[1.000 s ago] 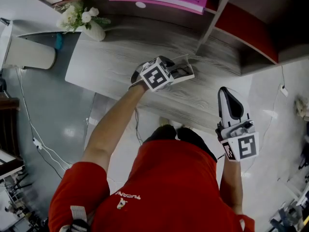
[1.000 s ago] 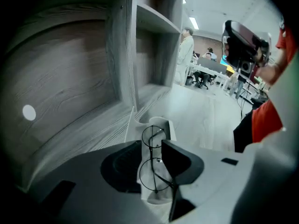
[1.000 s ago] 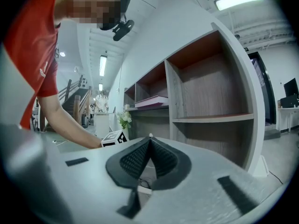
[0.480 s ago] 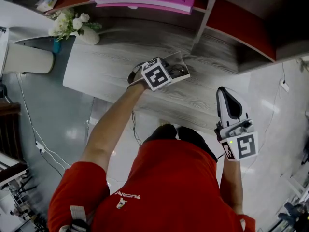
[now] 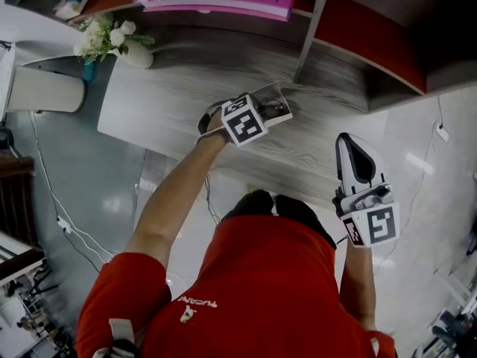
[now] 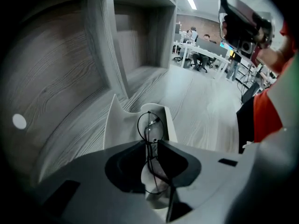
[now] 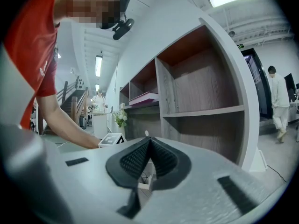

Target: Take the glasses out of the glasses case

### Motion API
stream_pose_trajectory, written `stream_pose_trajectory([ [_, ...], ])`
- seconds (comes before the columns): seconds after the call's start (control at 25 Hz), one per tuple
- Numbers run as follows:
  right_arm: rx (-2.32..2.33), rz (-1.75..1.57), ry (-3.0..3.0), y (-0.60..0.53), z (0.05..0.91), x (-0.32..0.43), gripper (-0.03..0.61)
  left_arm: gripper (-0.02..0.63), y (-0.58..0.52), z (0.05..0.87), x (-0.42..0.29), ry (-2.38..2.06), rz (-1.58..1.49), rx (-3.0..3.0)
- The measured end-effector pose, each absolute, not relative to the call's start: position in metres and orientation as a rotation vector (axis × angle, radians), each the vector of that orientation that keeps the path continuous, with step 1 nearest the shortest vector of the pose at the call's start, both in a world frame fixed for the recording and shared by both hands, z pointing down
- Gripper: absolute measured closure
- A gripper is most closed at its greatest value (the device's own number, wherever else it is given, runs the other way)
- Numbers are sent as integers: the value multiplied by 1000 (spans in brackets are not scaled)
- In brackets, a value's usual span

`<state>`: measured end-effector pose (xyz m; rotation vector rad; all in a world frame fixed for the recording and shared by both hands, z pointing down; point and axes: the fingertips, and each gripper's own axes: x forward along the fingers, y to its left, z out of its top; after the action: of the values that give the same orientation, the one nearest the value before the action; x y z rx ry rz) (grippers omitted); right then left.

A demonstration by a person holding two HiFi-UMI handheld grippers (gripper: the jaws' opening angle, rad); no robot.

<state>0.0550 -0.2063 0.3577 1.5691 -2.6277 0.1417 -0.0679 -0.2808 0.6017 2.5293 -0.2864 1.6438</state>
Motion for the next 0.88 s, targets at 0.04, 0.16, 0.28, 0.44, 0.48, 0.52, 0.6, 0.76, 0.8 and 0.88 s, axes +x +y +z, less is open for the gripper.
stream_pose_trajectory([
  [0.04, 1569, 142, -2628, -206, 358, 56, 574, 540, -281, 601, -68, -298, 1628, 2526],
  [0.16, 1569, 144, -2627, -204, 358, 57, 574, 546, -282, 599, -69, -331, 1587, 2525],
  [0.28, 1571, 146, -2623, -203, 359, 60, 574, 554, -286, 595, -70, -375, 1544, 2540],
  [0.44, 1573, 145, -2621, -202, 359, 62, 574, 563, -288, 587, -69, -427, 1464, 2559],
  [0.48, 1572, 145, -2622, -203, 359, 61, 574, 565, -288, 585, -69, -436, 1445, 2564],
  [0.52, 1570, 145, -2624, -203, 358, 61, 574, 566, -289, 582, -69, -448, 1426, 2570],
  [0.6, 1566, 143, -2630, -203, 358, 59, 574, 572, -291, 576, -70, -481, 1382, 2585],
  [0.76, 1558, 136, -2638, -203, 356, 56, 574, 572, -294, 559, -72, -548, 1277, 2612],
  [0.8, 1556, 134, -2640, -203, 355, 55, 574, 572, -294, 555, -72, -560, 1252, 2620],
  [0.88, 1552, 128, -2645, -203, 353, 53, 574, 573, -293, 546, -73, -584, 1198, 2629],
])
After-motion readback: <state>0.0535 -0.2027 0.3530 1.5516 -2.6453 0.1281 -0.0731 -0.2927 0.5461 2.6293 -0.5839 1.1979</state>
